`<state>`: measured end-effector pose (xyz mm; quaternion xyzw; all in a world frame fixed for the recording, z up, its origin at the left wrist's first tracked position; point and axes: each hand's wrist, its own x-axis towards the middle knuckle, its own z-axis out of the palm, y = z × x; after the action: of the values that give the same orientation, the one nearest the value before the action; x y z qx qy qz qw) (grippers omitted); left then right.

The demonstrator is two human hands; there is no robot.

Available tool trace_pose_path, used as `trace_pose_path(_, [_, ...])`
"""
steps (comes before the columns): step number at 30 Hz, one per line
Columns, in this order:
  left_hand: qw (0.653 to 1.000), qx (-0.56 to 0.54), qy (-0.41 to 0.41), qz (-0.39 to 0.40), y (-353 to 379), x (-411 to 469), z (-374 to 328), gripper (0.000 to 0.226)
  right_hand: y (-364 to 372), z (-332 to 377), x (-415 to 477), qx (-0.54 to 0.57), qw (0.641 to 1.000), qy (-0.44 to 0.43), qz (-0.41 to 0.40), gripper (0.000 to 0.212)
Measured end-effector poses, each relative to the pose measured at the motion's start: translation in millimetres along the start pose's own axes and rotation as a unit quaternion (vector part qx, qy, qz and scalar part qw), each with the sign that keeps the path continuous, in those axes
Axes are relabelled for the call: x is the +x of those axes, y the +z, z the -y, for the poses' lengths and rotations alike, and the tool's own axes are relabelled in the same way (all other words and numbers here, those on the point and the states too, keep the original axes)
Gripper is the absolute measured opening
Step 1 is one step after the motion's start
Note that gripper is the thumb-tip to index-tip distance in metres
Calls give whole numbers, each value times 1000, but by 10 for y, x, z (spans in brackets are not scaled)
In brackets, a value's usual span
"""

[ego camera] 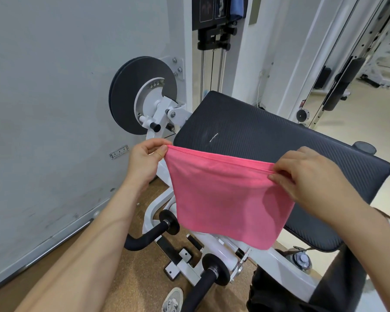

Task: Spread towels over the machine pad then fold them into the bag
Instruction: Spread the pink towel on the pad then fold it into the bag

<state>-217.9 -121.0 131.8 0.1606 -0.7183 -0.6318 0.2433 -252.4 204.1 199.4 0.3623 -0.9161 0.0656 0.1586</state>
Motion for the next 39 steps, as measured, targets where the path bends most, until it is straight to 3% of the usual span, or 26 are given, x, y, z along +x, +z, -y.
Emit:
trace_pose_path(3, [1000, -15, 1, -7, 17, 12, 26, 27, -21, -13, -9, -11, 1000, -5, -28, 10])
trace_pose_path(6, [999, -32, -1, -14, 32, 45, 46, 24, -12, -56, 16, 2, 1000, 2, -4, 19])
trace_pose_path(9, [999, -46, -8, -28, 53, 90, 51, 24, -6, -111, 27, 85, 992, 69, 58, 16])
trace_pose_path(15, [997, -50, -36, -44, 9, 187, 82, 21, -87, -271, -31, 206, 967, 134, 72, 16])
trace_pose_path(21, [995, -76, -55, -23, 7, 227, 40, 17, -73, -331, 17, 364, 910, 198, 7, 17])
trace_pose_path(27, [980, -140, -113, 84, 35, 204, -30, 18, 25, -345, 50, 495, 809, 306, -78, 13])
trace_pose_path(30, [977, -153, -115, 92, 95, 218, -34, 23, 35, -338, 61, 564, 748, 337, -92, 16])
trace_pose_path(35, [979, -152, -118, 72, 213, 217, -66, 20, 125, -399, 57, 580, 724, 363, -84, 29])
trace_pose_path(39, [960, -203, -141, 130, 162, 207, -73, 16, 181, -443, 28, 534, 730, 414, -102, 32])
